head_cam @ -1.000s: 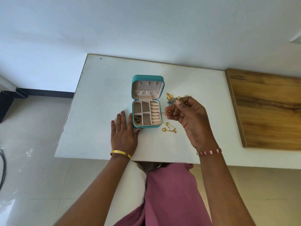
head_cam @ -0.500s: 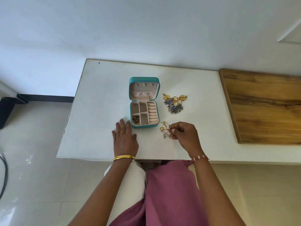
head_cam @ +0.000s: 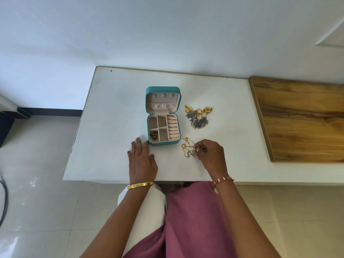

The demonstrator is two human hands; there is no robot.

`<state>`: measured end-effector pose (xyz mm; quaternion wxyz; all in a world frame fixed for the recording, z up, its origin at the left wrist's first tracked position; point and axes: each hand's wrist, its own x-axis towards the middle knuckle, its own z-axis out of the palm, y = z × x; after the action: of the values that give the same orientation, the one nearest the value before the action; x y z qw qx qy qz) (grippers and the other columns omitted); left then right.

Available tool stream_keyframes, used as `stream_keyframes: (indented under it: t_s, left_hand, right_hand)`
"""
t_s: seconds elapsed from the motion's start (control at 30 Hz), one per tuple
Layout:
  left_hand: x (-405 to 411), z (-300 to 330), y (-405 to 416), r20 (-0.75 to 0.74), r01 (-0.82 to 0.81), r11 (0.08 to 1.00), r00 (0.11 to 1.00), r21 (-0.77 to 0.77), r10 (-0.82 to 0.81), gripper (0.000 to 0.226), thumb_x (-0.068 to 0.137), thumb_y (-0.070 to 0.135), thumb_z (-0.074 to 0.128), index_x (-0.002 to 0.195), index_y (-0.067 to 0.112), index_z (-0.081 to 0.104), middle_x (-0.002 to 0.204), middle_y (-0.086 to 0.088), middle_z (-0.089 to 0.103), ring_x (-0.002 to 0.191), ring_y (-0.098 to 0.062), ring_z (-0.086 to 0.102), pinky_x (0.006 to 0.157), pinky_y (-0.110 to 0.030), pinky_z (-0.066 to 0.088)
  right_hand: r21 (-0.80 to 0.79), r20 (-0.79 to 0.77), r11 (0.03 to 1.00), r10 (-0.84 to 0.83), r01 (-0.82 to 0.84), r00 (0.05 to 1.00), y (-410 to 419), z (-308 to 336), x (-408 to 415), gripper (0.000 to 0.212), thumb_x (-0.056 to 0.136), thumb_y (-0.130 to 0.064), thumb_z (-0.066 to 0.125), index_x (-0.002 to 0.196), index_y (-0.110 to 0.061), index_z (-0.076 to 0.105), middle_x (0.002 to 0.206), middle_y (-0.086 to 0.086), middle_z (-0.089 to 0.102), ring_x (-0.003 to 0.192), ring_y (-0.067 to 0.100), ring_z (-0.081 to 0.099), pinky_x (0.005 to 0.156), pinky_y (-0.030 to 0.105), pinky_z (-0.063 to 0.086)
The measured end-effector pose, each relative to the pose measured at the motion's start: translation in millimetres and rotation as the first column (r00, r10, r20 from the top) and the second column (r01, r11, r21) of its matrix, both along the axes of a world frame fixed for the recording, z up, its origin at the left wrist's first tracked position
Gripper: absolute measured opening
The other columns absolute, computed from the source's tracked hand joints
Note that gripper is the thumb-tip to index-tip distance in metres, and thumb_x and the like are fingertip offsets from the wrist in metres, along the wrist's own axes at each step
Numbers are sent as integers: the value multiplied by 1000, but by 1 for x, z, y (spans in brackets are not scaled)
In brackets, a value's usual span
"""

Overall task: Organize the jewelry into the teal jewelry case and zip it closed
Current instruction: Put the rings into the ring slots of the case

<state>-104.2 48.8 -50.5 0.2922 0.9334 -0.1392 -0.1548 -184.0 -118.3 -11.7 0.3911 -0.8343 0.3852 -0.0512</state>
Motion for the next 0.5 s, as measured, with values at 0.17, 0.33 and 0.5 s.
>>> stream_keyframes:
  t_s: [0.17, 0.33, 0.5]
  left_hand:
    - [-1, 0, 0, 4, 1, 1000, 1000, -2, -1, 51, 92, 9, 38, 142, 9, 25, 155, -11, 7, 144, -26, 0, 116, -38, 0]
    - [-1, 1, 1, -3, -35, 997, 999, -68, 35, 49, 92, 6, 37, 140, 9, 29, 154, -11, 14, 144, -26, 4, 117, -38, 1]
    - [-3, 5, 1, -12, -65, 990, 998, -129, 64, 49, 92, 4, 37, 140, 8, 29, 153, -11, 18, 144, -24, 8, 117, -36, 3]
  right_hand:
    - [-75, -71, 997, -14, 9, 997, -3, -2, -3, 23, 84, 7, 52, 96, -3, 68, 96, 16, 70, 87, 26, 66, 74, 23, 47]
    - [-176, -24, 984, 22, -26, 999, 7, 9, 2, 20, 87, 2, 52, 98, -3, 68, 98, 13, 70, 90, 26, 65, 75, 23, 44]
    - [-228, 74, 952, 227, -205, 971, 35, 19, 42, 15, 86, -5, 57, 95, -6, 69, 96, 11, 68, 86, 23, 63, 71, 26, 48]
